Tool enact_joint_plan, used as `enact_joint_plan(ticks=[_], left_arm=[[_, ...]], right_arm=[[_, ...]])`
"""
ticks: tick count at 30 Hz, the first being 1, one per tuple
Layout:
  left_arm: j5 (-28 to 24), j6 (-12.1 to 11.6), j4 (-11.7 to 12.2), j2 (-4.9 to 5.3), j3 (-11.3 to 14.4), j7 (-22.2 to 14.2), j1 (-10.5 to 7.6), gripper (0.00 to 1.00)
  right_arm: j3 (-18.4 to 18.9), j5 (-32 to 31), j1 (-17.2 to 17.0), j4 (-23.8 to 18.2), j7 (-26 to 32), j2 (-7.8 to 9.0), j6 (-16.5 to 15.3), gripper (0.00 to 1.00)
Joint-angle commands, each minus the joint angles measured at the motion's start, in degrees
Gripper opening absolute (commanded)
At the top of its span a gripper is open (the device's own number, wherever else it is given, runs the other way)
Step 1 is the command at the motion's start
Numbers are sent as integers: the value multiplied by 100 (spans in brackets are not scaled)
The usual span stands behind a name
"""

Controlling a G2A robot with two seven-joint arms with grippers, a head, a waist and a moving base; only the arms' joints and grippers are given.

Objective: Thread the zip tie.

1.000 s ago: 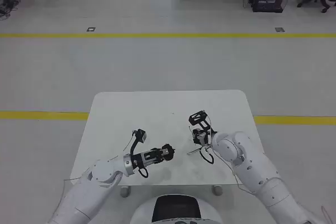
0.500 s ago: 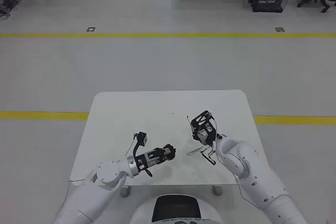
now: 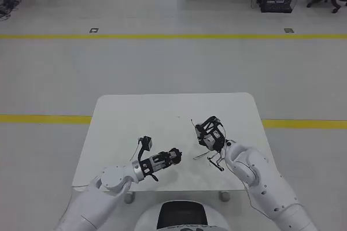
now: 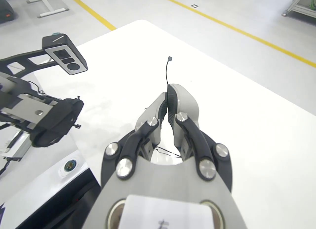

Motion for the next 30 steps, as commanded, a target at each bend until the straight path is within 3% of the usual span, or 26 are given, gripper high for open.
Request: enact_joint_plan(ticks=[1,11,14,30], left_arm=[[-70,44,-15,-14,55,66,10,0],[-356,368,114,-79,305,445,-34,0],[-582,395,136,-97,322,544,-23,0],[-566,490,147,-119,394,975,-15,0]], right_arm=[[-12,1,-7,-32,-82,-3,-9,0],[-191,-288,-340,41,-1401,-4,-370,0],[-243,-202,-375,123,-1514,-3,-371,0],[-446,-3,-305,264,-1830,75,-371,0]])
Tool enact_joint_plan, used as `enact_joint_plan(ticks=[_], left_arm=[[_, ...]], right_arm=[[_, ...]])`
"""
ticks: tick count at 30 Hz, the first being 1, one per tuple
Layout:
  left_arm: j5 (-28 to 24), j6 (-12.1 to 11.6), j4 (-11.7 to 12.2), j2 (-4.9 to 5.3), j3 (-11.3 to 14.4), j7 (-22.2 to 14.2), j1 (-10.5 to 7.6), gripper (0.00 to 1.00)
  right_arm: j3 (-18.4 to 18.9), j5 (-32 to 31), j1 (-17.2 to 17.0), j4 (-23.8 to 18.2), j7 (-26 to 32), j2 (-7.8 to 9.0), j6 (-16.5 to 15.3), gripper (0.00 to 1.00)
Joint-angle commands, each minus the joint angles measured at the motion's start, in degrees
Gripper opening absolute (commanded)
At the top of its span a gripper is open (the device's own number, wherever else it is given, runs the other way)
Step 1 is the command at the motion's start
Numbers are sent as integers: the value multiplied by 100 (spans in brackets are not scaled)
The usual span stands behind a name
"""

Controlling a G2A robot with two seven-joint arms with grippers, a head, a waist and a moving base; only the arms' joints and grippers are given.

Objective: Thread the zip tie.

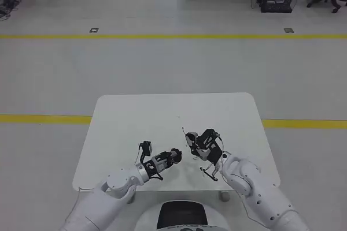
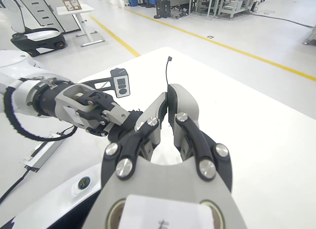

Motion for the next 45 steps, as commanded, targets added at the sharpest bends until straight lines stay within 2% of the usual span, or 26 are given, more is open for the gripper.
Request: enact_joint_plan(ticks=[1,16,45], left_arm=[[-49,-22,-17,-11,40,6,-4,0],[-189,-179,47,-23,66,-29,-36,0],[-218,-197,84,-20,107,-44,-65,0]], right_arm=[[-8,-6,-4,-1,-6,-4,30,0],[-195,-153,87,157,-97,-56,9,0],[-271,-213,98,223,-81,-69,0,0]])
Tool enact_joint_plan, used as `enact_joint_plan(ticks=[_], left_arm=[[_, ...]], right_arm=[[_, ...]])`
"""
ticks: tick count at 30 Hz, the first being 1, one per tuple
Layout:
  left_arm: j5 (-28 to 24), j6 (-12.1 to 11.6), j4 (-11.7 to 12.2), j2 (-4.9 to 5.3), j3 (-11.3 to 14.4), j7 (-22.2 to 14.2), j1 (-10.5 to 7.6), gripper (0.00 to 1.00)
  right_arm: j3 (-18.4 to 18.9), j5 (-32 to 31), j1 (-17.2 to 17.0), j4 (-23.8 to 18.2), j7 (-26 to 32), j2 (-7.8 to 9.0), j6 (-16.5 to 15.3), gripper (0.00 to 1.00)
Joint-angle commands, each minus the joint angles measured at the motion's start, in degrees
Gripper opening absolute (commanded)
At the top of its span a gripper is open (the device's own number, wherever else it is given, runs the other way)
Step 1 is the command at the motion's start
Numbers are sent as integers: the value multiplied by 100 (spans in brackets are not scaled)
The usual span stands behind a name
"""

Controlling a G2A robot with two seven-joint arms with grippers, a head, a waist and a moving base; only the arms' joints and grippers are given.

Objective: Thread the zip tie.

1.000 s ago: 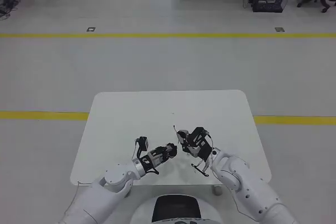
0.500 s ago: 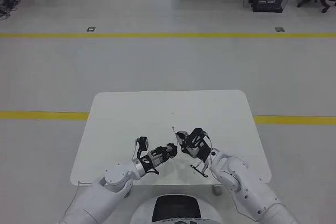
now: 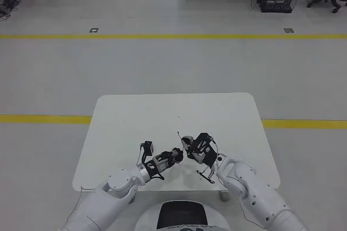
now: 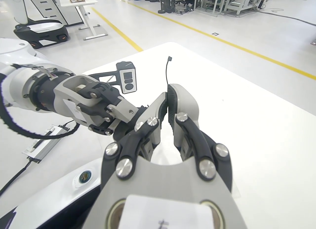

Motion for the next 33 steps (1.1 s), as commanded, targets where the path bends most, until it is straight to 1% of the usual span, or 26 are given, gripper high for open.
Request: enact_joint_plan(ticks=[1,33], left_arm=[[-3,-1,2,0,3,-1,-2,0],[-46,-1,29,2,31,1,-41,0]], right_arm=[[-3,0,3,6,-2,-2,0,0],[-81,16,80,55,53,-22,0,0]])
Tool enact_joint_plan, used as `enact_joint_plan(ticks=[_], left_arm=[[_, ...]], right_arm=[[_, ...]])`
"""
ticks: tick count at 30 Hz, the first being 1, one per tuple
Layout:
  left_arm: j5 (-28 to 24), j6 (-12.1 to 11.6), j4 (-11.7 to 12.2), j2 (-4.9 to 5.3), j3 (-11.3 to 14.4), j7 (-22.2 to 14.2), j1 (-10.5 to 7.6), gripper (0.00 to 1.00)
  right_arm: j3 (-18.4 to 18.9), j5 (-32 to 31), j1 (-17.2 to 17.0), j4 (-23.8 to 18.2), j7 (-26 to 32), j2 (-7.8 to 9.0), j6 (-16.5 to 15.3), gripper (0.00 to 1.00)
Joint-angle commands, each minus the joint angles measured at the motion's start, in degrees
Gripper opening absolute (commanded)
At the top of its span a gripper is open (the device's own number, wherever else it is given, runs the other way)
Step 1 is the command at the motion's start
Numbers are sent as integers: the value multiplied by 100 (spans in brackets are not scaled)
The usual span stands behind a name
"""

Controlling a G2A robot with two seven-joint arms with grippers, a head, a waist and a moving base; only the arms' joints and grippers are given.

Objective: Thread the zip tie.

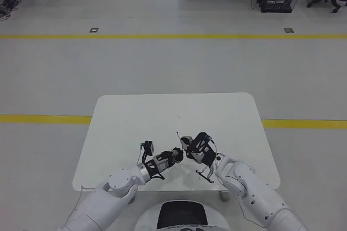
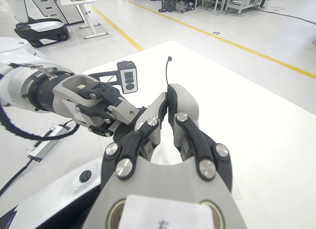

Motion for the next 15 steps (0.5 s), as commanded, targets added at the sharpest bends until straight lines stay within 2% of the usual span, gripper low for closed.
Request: enact_joint_plan(ticks=[1,15], left_arm=[[-1,-5,3,0,0,6,-1,0],[-7,-3,7,5,2,-2,0,0]], right_arm=[[-11,4,7,5,6,1,0,0],[95,-61,-100,-92,-120,24,15,0]])
